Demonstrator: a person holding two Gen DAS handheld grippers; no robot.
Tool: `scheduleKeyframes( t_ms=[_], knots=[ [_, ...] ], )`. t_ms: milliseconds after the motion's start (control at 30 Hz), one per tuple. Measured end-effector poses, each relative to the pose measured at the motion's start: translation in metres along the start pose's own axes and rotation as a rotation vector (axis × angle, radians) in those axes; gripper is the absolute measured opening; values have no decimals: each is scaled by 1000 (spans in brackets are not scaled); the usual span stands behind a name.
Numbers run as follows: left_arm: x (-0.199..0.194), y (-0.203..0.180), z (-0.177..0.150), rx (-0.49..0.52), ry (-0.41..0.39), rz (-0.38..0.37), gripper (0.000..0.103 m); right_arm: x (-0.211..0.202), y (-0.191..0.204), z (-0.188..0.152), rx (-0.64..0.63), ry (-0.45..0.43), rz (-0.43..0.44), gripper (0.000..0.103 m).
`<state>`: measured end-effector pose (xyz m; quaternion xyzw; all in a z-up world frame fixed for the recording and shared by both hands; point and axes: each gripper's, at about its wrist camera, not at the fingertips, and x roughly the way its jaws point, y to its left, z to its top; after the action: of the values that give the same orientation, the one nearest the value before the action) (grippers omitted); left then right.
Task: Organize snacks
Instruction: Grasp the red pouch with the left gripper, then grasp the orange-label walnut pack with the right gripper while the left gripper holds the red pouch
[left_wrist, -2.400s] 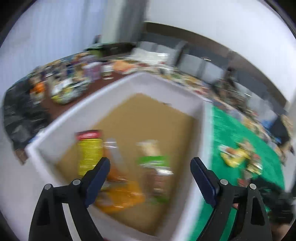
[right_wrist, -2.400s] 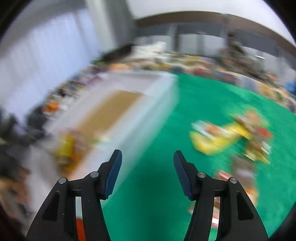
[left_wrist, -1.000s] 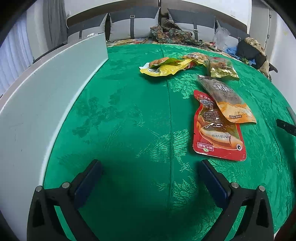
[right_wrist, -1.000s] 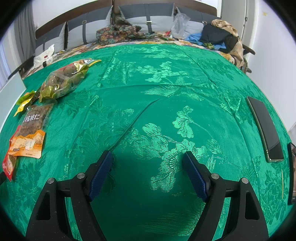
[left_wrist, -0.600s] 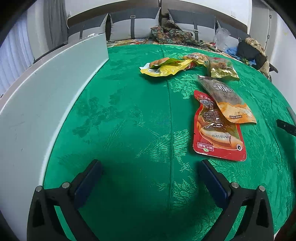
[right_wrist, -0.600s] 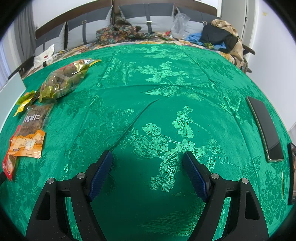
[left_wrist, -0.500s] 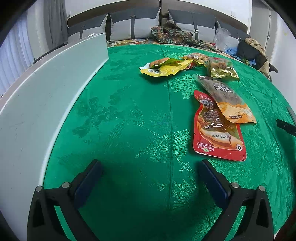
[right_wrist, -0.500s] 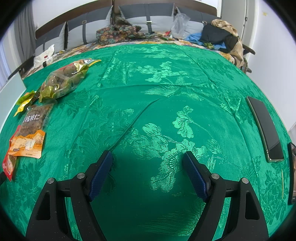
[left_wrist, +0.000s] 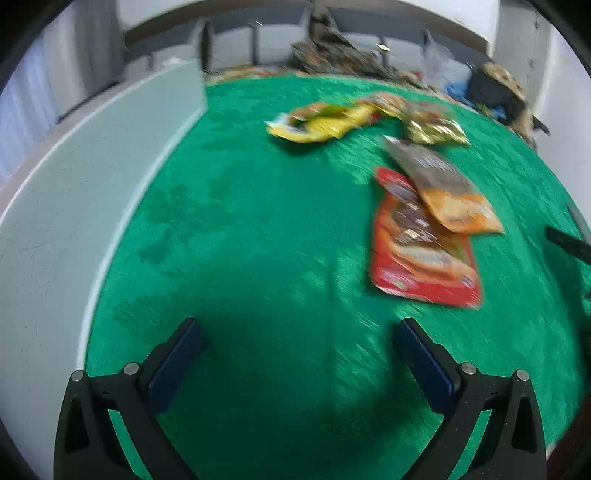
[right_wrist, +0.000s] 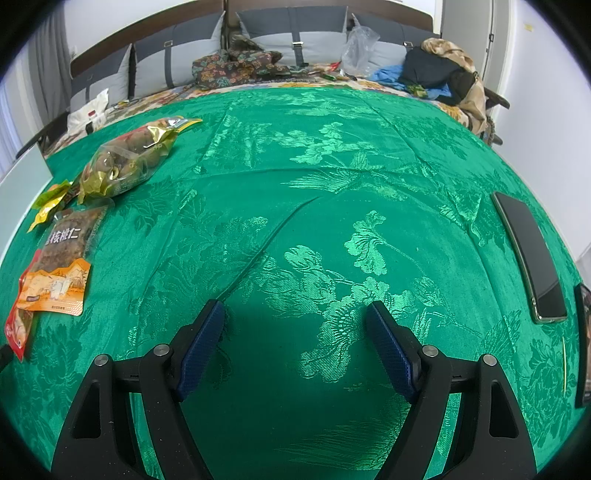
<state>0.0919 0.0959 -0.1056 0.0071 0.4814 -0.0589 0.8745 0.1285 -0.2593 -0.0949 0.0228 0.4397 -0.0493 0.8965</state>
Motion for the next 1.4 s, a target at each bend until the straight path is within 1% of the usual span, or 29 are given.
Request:
scheduleKeyframes(
  t_ms=[33,133,200,233,267,300,333,367,400,433,467,500,567,600,667,733,800,867,900,933,967,1000,1033,1100,1200,1400],
  knots=[
    [-6,-4,0,19,3,-34,102,0,0,0,0,0,0,82],
    [-24,-27,11,107,-42,-119,102,0,0,-1,0,0,0,82],
    [-20,-45,25,176,-17,-146,103,0,0,0,0,0,0,82],
    [-13,-55,34,213,4,-147,103,0,0,0,0,0,1,82],
    [3,-65,46,248,54,-139,103,0,0,-1,0,0,0,82],
    [13,-70,52,258,87,-131,103,0,0,0,0,0,0,82],
    [28,-74,61,260,123,-116,103,0,0,0,0,0,0,82],
    [45,-76,70,253,160,-79,103,0,0,0,0,0,0,82],
    [51,-73,75,230,162,-94,103,0,0,0,1,0,0,82],
    [51,-67,81,189,145,-99,96,0,0,0,1,0,0,82],
    [48,-59,86,156,120,-60,75,0,0,-1,1,0,0,82],
    [42,-52,86,134,103,-56,69,0,0,0,1,-1,0,82],
    [34,-39,85,104,111,-77,60,0,0,0,0,-1,0,82],
    [27,-32,81,111,108,-54,58,0,0,0,1,-1,0,82],
    [17,-16,70,113,106,18,57,1,0,0,0,-1,0,82],
    [11,-1,61,84,100,50,57,1,0,-1,1,-1,0,83],
    [10,15,55,37,84,61,61,1,0,0,1,-1,0,83],
    [16,29,56,-19,90,68,78,1,0,0,1,-1,-1,83],
    [19,35,58,-59,75,56,81,1,-1,0,1,-1,-1,83],
    [22,38,59,-77,55,72,90,1,-1,0,1,-1,-1,83],
    [26,40,59,-83,46,87,102,1,-1,0,1,-1,0,83],
    [31,43,59,-97,39,94,103,1,-1,0,1,-1,0,83],
    [32,45,62,-109,13,103,103,1,-1,0,1,-1,0,83],
    [36,51,68,-127,-12,119,103,1,-1,0,1,-1,-1,83],
    [41,55,73,-126,-49,124,103,1,-1,0,1,-1,0,83],
    [45,49,69,-126,-51,121,103,2,-1,0,1,-1,0,83]
  ],
)
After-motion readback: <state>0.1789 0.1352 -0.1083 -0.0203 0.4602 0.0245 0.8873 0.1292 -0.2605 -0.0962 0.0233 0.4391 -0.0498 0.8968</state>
